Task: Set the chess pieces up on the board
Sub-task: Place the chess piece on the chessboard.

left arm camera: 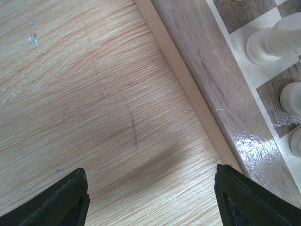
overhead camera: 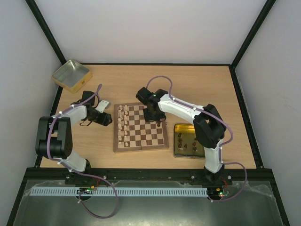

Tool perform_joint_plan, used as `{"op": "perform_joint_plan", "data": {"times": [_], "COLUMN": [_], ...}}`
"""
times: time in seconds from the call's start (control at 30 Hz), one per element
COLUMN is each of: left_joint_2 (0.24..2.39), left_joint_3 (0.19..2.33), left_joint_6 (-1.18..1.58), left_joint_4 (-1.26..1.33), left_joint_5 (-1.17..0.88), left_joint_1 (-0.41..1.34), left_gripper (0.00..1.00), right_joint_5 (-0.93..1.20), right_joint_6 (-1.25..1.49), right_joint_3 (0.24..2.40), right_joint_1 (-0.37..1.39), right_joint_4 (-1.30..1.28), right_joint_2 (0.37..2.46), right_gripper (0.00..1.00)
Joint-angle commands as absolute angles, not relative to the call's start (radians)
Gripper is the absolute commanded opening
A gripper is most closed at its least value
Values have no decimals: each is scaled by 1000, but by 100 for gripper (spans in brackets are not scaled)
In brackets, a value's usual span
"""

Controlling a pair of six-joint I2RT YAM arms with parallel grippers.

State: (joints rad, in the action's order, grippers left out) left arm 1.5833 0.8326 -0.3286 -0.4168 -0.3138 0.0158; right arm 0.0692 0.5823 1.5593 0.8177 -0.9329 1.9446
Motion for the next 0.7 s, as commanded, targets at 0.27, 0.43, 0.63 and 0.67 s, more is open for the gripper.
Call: {"op": "perform_joint_plan", "data": {"times": [0.27, 0.43, 0.63, 0.67], "left_joint_2": [1559, 1560, 1562, 1562], "left_joint_3": [822, 823, 822, 822], "left_joint_6": [-328, -328, -331, -330], "left_joint_4": [-430, -429, -428, -428], "left_joint_5": [-331, -333, -336, -336], "left_joint_1": [5, 5, 5, 5], "left_gripper": [73, 73, 73, 73], "right_joint_5": [41, 35, 37, 36], "right_joint_6": [562, 561, 561, 561], "right_joint_3": [1572, 1578, 1578, 1578], "right_joint_1": [818, 811, 801, 800], "right_joint_4": [-925, -922, -917, -916], "right_joint_2": [1996, 2008, 2017, 2018], "right_gripper": [4, 4, 5, 5]}}
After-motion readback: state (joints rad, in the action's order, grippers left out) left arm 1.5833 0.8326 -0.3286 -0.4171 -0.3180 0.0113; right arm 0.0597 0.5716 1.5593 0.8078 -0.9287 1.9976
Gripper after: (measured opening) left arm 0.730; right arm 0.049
